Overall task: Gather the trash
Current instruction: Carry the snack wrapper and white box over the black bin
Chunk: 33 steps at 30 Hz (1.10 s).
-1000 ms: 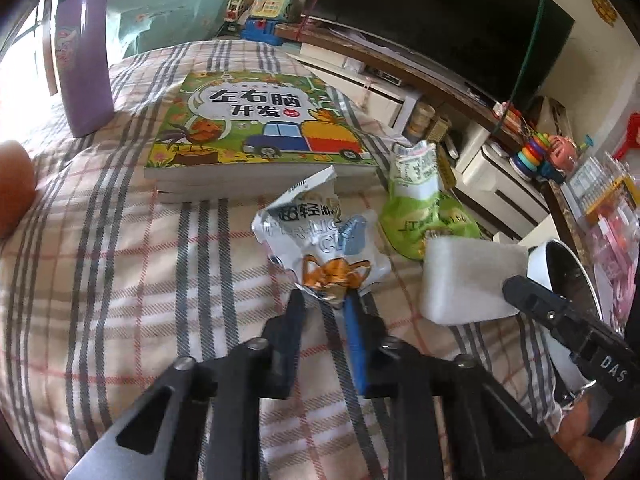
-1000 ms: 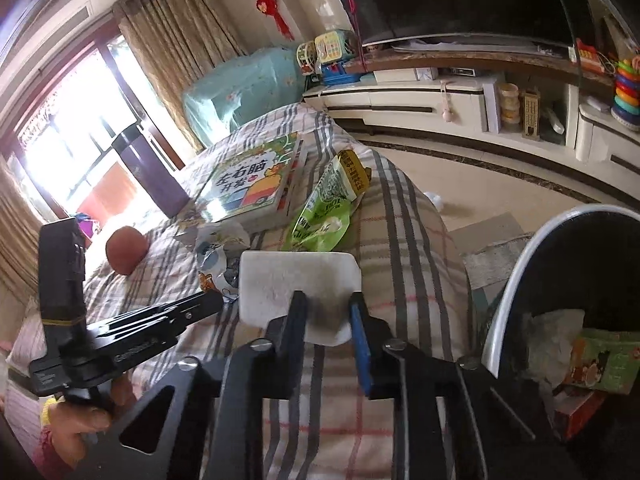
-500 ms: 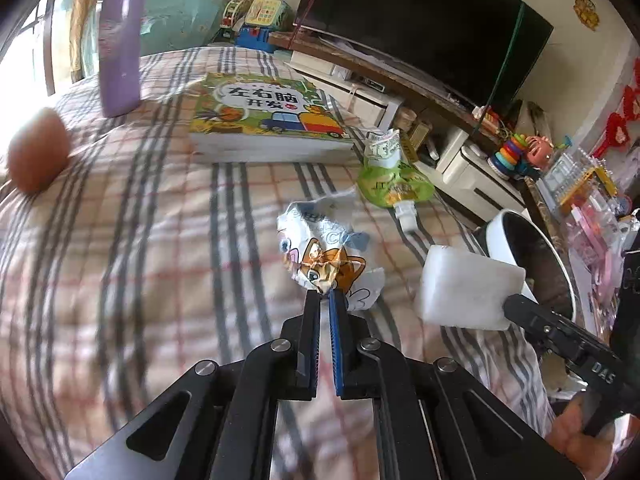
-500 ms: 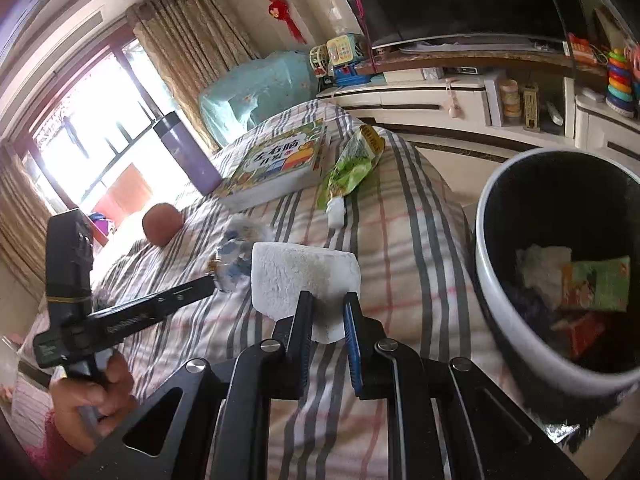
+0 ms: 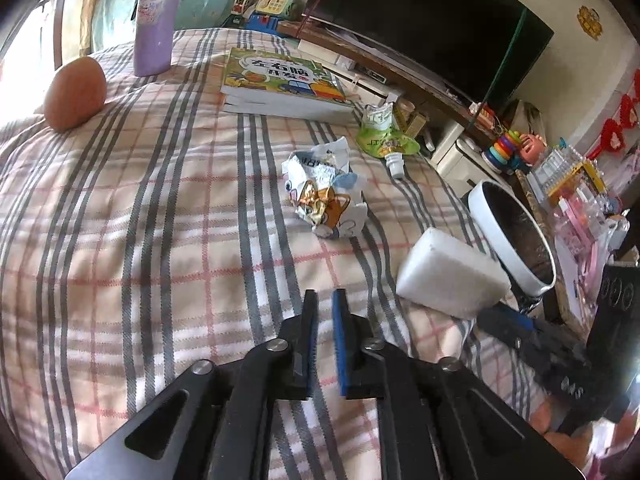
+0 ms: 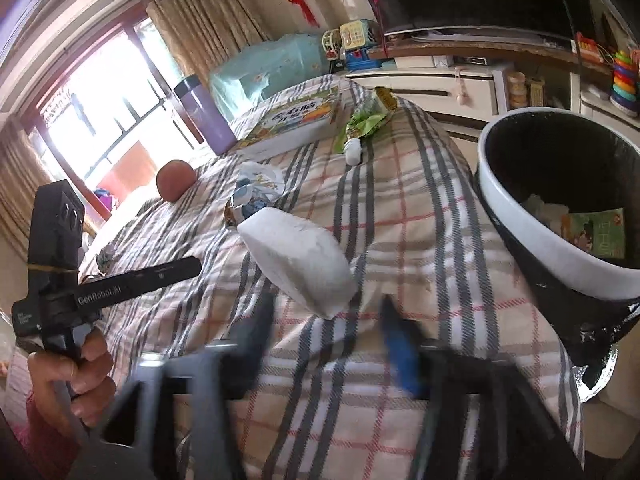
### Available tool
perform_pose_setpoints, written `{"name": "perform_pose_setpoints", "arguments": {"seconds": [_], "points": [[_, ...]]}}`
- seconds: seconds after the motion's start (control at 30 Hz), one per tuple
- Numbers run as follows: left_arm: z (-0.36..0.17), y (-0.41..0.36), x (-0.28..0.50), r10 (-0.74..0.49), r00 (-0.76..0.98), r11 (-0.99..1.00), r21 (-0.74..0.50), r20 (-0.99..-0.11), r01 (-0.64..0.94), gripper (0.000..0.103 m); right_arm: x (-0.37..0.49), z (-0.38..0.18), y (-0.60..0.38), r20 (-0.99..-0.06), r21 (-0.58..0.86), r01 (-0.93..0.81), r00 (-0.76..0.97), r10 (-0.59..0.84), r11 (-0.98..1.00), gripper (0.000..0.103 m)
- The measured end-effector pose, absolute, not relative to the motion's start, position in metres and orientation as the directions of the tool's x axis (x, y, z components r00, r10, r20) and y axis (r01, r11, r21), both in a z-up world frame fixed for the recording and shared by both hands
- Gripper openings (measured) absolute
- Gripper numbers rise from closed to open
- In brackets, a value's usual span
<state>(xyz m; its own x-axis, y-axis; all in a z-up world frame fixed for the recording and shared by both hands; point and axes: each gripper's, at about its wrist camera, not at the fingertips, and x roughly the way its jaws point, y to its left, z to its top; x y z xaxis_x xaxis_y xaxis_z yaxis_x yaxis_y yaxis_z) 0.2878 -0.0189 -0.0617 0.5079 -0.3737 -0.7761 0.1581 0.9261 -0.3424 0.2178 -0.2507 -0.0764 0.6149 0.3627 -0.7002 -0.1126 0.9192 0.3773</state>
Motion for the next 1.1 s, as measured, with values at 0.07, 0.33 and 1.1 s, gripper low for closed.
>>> {"name": "perform_pose_setpoints", "arguments": {"seconds": [0.07,0.33,1.1], "points": [[-0.058,-0.021,0.289,-0.357,0.530,0.932,-0.330,-0.769,0.149,0.032,0.217,-0.073,-0.254,-0.692,0.372,-0.124,0.624,0.364,0.920,0.073],[-0.055,-0.038,0.321,-0.287,0.555,0.957,-0.261,-0.781,0.127,0.066,0.243,-0.069,-0.243,-0.716,0.285,-0.244,0.589,0.375,0.927,0.075],[-0.069,-0.035,0.313,-0.335,0.518,0.942,-0.295,-0.787,0.161,0.032,0.247,-0.084,-0.215,-0.755,0.241,-0.272,0.550,0.357,0.931,0.038]]}}
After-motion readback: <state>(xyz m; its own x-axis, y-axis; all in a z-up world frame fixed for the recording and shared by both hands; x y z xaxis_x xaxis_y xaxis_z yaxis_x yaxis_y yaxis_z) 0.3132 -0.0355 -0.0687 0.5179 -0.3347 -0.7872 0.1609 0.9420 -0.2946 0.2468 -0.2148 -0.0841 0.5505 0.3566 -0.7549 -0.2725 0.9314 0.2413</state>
